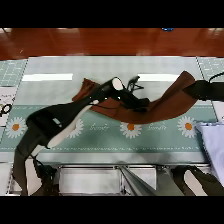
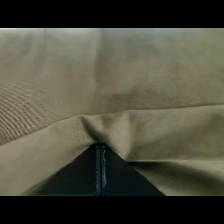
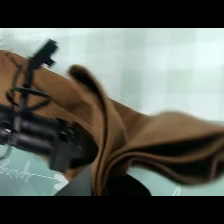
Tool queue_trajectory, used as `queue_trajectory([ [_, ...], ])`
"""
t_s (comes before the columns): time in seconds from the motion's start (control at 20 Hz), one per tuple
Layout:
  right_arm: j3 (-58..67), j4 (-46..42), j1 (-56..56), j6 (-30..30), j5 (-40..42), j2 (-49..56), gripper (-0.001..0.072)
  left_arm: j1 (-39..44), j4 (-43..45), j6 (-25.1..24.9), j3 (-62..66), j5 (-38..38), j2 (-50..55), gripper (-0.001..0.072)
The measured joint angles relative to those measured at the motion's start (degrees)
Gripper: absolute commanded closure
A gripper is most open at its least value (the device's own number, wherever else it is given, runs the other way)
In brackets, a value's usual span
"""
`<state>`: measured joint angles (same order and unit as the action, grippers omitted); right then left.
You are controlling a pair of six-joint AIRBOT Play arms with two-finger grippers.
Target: Fold the shirts.
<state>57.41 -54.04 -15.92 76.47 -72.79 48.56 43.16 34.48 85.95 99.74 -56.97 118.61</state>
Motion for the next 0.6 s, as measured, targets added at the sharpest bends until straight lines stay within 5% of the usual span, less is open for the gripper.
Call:
queue_trajectory([
  [0.3,-0.1,2.6,0.1,0.5,0.0,-0.5,0.0687,-3.3,-1.9,-1.9,2.6,-3.0,-1.6,0.0693],
  [0.6,1.9,8.5,6.3,0.6,5.0,3.1,0.0686,-15.4,9.7,-2.7,-6.5,-5.7,-16.9,0.0692],
])
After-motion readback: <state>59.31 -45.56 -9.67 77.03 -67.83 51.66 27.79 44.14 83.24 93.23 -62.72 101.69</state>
